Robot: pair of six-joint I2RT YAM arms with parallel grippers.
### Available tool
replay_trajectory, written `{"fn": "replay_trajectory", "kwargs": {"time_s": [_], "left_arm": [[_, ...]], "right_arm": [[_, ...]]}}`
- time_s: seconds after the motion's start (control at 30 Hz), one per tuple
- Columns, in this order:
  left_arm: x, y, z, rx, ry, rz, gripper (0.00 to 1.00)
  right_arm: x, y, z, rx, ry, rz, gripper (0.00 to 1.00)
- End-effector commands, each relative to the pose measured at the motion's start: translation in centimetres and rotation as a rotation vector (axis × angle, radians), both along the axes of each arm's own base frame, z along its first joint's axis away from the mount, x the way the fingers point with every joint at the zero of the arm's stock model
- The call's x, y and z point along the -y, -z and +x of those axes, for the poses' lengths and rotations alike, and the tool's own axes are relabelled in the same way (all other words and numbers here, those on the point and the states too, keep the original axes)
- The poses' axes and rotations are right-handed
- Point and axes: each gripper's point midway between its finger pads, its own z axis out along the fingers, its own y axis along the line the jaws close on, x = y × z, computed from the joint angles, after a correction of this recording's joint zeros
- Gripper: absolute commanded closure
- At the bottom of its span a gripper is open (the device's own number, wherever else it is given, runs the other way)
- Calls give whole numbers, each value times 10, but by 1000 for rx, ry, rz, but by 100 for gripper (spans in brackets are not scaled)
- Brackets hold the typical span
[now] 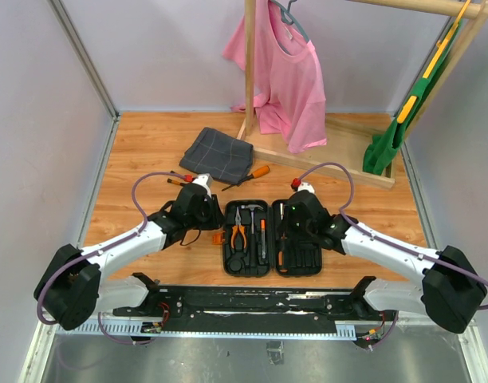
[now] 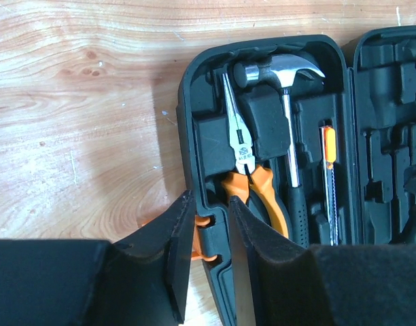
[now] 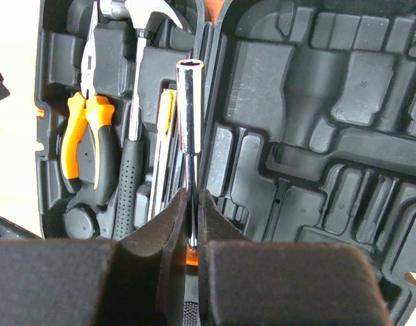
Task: Sort the tools into containers
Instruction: Place the screwdriver in the storage box.
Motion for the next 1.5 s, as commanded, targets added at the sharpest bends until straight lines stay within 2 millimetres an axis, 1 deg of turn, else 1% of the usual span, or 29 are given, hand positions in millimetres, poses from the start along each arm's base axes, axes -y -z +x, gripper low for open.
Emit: {"fn": "replay_trajectory", "kwargs": {"time_s": [0.0, 0.37, 0.67, 0.77, 0.83, 1.0, 1.27, 1.47], "left_arm": [[2, 1, 1, 3, -2, -23, 70], [3, 3, 0, -5, 4, -29, 71], [3, 7, -1, -16, 1, -29, 72], [3, 8, -1, -16, 0, -30, 72], [3, 7, -1, -14, 2, -31, 72], [4, 9, -1, -17, 5, -30, 72], [-1, 6, 2, -3, -9, -5, 72], [-8, -6, 9, 23, -37, 43, 72]], "right_arm": [[-1, -2, 13, 17, 35, 16, 99], [6, 18, 8, -15, 31, -30, 98], [8, 33, 3, -56, 22, -58, 89], [8, 34, 2, -61, 19, -59, 83], [8, 33, 3, -57, 21, -59, 79], [11, 31, 3, -49, 28, -72, 75], [22, 18, 3, -11, 40, -96, 74], [28, 11, -4, -1, 16, -98, 73]]}}
